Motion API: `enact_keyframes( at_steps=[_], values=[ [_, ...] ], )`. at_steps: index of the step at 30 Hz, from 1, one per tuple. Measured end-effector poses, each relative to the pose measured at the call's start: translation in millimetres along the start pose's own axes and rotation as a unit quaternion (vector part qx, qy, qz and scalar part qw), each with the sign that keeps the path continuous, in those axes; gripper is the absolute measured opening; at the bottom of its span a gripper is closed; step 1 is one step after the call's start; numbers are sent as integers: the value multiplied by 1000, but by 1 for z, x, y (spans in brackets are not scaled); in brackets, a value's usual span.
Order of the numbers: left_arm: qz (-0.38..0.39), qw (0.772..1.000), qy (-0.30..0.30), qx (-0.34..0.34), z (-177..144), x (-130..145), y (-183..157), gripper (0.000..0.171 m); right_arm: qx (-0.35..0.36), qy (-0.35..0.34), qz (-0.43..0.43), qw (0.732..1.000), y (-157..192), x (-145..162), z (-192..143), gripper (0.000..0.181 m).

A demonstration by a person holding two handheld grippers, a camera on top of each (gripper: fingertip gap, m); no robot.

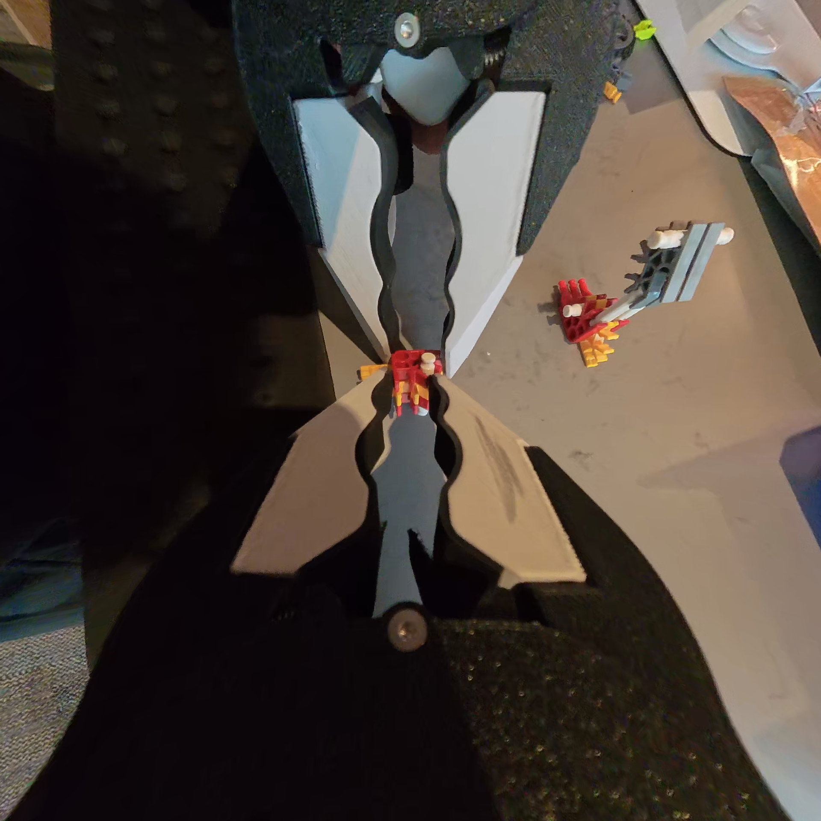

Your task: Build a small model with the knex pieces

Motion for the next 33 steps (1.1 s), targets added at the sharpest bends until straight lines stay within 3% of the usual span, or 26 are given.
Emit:
enact_keyframes(
  at_steps=[12, 14, 16, 22, 30, 31, 33],
  values=[
    [-19, 999, 1, 49, 3, -3, -2, 22, -33, 27, -25, 999, 1, -2, 2, 13],
    [-12, 999, 7, 38, 4, -2, 0, 23, -25, 25, -28, 999, -2, -1, 2, 14],
    [-27, 1000, 0, 8, 2, 0, 6, 32, -9, 8, 24, 1000, -6, 1, -1, 15],
    [-62, 996, -56, -14, 0, 4, 1, 23, 23, -28, 82, 996, -8, 2, 1, 17],
    [-50, 997, -56, -24, -1, 5, 5, 20, 60, -29, 39, 997, -13, 1, -1, 21],
    [-45, 997, -53, -26, -1, 3, 6, 10, 61, -29, 24, 997, -11, 1, -1, 20],
    [-35, 999, -38, -15, 1, 4, 5, 8, 66, -32, -6, 997, -9, -3, -3, 20]
  ],
)
Point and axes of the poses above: each gripper's, where its closed fingertips meet, z out along the fingers, x out of its underside, y = z × x across the jaws, the point moved 1 cm from there along -z, back along the fingers, and after that the axes turned 15 degrees about -y, right-handed, at the moved point
